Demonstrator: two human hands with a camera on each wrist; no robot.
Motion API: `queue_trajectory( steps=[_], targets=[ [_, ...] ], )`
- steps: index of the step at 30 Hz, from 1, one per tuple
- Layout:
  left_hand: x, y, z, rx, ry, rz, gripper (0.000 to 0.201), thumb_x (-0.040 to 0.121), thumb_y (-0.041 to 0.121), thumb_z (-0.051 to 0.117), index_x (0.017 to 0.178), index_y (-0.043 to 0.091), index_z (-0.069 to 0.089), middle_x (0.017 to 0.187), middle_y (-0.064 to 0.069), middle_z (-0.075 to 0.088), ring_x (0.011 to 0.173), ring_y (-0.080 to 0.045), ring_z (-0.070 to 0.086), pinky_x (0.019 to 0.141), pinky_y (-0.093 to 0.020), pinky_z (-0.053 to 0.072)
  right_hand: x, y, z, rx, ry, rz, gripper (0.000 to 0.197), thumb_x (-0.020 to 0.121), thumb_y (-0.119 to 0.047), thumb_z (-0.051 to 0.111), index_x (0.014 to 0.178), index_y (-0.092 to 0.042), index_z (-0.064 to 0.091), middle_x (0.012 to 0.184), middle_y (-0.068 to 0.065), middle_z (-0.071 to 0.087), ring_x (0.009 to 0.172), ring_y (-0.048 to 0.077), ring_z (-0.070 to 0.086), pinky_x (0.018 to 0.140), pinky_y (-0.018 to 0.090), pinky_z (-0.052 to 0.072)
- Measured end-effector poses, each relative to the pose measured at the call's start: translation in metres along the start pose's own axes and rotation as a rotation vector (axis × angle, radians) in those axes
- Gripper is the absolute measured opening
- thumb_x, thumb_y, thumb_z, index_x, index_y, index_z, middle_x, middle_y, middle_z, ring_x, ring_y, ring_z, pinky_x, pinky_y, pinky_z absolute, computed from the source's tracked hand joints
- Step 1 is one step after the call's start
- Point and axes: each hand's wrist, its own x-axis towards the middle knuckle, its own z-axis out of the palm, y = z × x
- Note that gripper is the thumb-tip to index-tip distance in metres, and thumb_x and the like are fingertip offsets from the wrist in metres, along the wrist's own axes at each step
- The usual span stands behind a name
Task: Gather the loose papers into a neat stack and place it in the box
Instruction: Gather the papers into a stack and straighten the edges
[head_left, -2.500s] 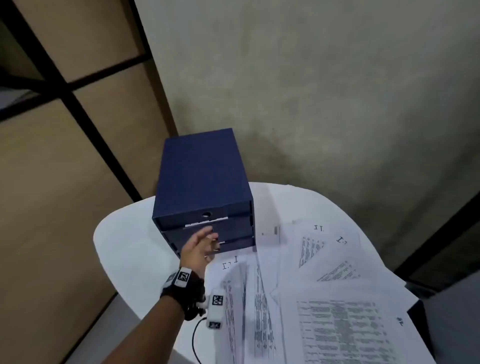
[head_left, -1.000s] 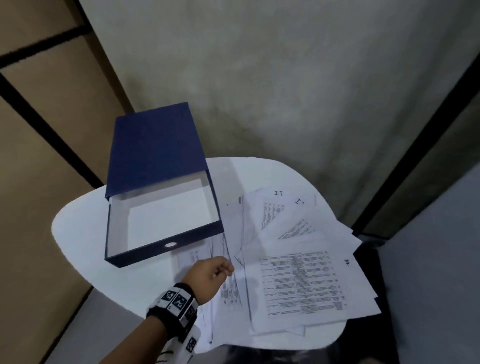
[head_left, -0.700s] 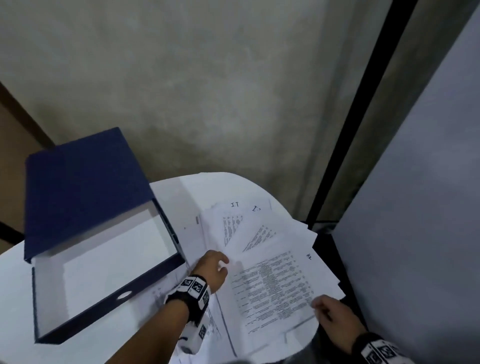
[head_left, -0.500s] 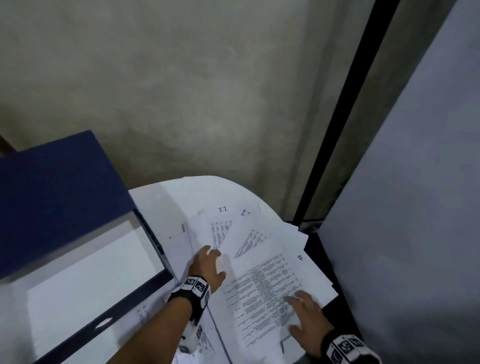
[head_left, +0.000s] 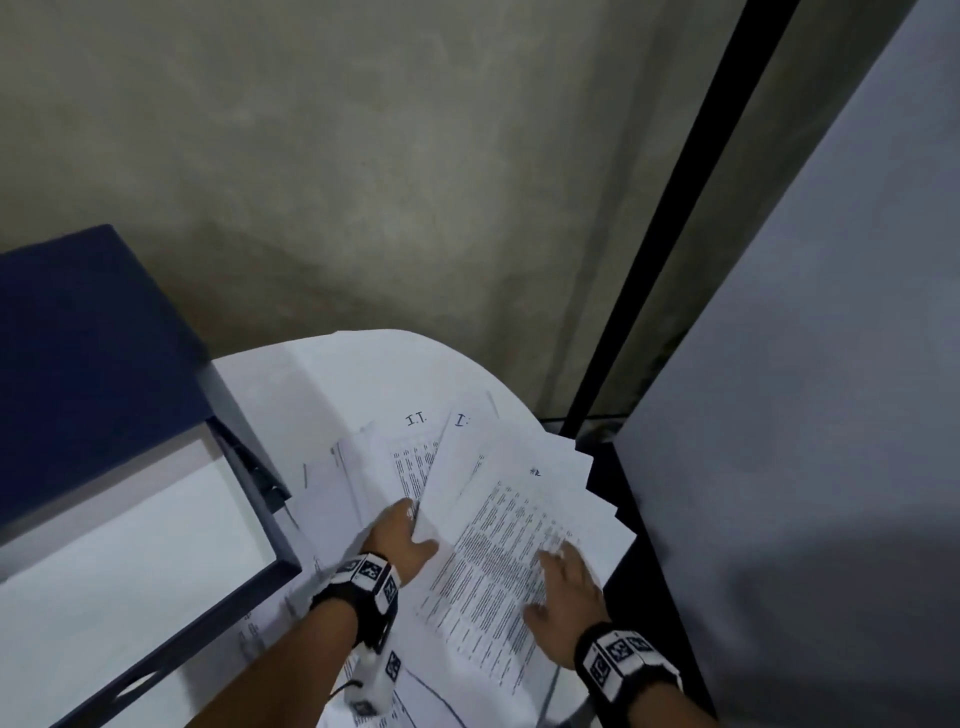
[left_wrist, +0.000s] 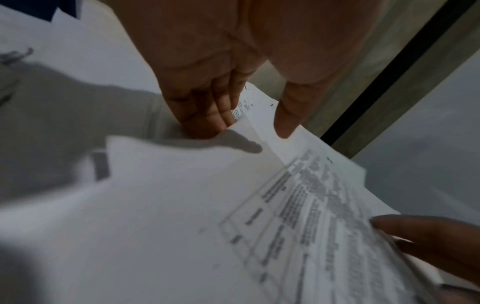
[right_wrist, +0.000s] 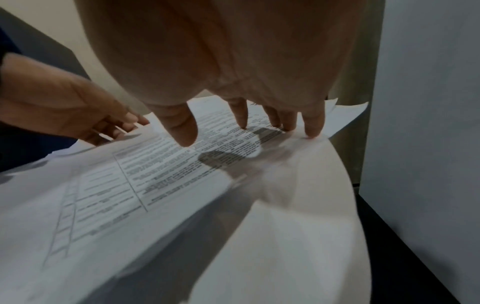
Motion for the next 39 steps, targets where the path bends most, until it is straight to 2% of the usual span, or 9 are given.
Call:
queue_trajectory(
  steps=[5, 11, 17, 20, 22, 28, 31, 35, 39],
  targets=[
    [0.015, -0.025, 0.022, -0.186, -0.066, -0.062, 0.071, 0.063, 0.051, 0.076, 0.123, 0.022, 0.053, 0.118, 0.001, 0.062, 0.101, -0.015, 0.063, 0.093, -0.034, 0.052, 0.02, -0.01, -0.001, 0.042, 0.086, -0.092, 0.074, 0.087, -0.044, 0.047, 0.151, -0.023, 0.017, 0.163, 0.002, -0.012, 0.151, 0.024, -0.005, 0.121, 0.047, 0.009],
    [0.002, -0.015, 0.018, -0.281, -0.128, -0.109, 0.044, 0.078, 0.026, 0.077, 0.112, 0.025, 0.049, 0.111, 0.004, 0.066, 0.101, -0.014, 0.062, 0.092, -0.032, 0.049, 0.019, -0.018, 0.004, 0.23, 0.27, 0.244, 0.081, 0.087, -0.038, 0.052, 0.151, -0.013, 0.009, 0.161, 0.015, 0.0, 0.15, 0.031, 0.003, 0.12, 0.048, 0.015],
    [0.0, -0.015, 0.015, -0.161, -0.123, -0.079, 0.07, 0.079, 0.036, 0.069, 0.139, 0.017, 0.038, 0.137, 0.001, 0.051, 0.119, -0.019, 0.054, 0.099, -0.032, 0.047, 0.025, -0.021, 0.003, 0.408, 0.21, -0.03, 0.076, 0.086, -0.032, 0.057, 0.148, -0.025, 0.013, 0.163, 0.0, -0.006, 0.14, 0.027, 0.031, 0.113, 0.034, 0.032],
    [-0.003, -0.013, 0.011, -0.188, -0.052, -0.025, 0.053, 0.087, 0.012, 0.066, 0.134, 0.017, 0.042, 0.126, 0.001, 0.056, 0.096, -0.01, 0.059, 0.068, -0.008, 0.046, 0.027, -0.01, -0.004, 0.466, 0.337, -0.002, 0.074, 0.086, -0.028, 0.062, 0.144, -0.028, 0.017, 0.161, 0.003, 0.003, 0.142, 0.029, 0.028, 0.113, 0.035, 0.032],
    [-0.005, -0.007, 0.006, -0.231, 0.02, 0.042, 0.051, 0.087, 0.008, 0.065, 0.133, 0.017, 0.044, 0.115, 0.0, 0.06, 0.093, -0.014, 0.06, 0.062, -0.008, 0.044, 0.028, -0.005, -0.012, 0.645, 0.377, 0.063, 0.078, 0.085, -0.025, 0.067, 0.144, -0.029, 0.016, 0.156, 0.002, 0.013, 0.136, 0.027, 0.038, 0.111, 0.037, 0.036],
    [-0.01, 0.018, -0.007, -0.472, 0.014, 0.138, 0.052, 0.085, 0.014, 0.07, 0.131, 0.023, 0.046, 0.119, 0.009, 0.061, 0.11, -0.013, 0.057, 0.092, -0.03, 0.048, 0.022, 0.003, -0.05, 1.254, 0.145, 0.065, 0.06, 0.081, -0.018, 0.076, 0.136, -0.016, 0.05, 0.124, 0.002, 0.068, 0.108, 0.019, 0.067, 0.095, 0.037, 0.05],
    [-0.014, 0.024, -0.003, -0.523, -0.045, 0.095, 0.038, 0.083, 0.021, 0.073, 0.114, 0.023, 0.051, 0.109, 0.009, 0.065, 0.099, -0.009, 0.061, 0.08, -0.02, 0.047, 0.019, 0.012, -0.054, 1.29, 0.129, 0.072, 0.042, 0.085, -0.003, 0.068, 0.126, -0.011, 0.061, 0.115, 0.003, 0.073, 0.108, 0.024, 0.068, 0.1, 0.048, 0.048],
    [-0.017, 0.003, 0.005, -0.571, 0.149, -0.055, 0.018, 0.085, 0.005, 0.065, 0.094, 0.019, 0.057, 0.097, -0.005, 0.063, 0.094, -0.033, 0.063, 0.076, -0.027, 0.048, 0.018, 0.034, -0.046, 1.266, 0.27, 0.113, 0.037, 0.088, 0.002, 0.063, 0.124, -0.009, 0.061, 0.116, 0.007, 0.07, 0.105, 0.025, 0.066, 0.101, 0.045, 0.046],
    [-0.022, -0.024, -0.005, -0.222, 0.285, -0.212, 0.041, 0.087, 0.022, 0.063, 0.125, 0.014, 0.051, 0.131, -0.01, 0.05, 0.109, -0.024, 0.055, 0.095, -0.029, 0.043, 0.018, 0.054, -0.032, 1.234, 0.325, 0.182, 0.041, 0.088, 0.001, 0.063, 0.129, -0.003, 0.056, 0.121, 0.012, 0.065, 0.115, 0.031, 0.058, 0.107, 0.046, 0.039]
  ],
)
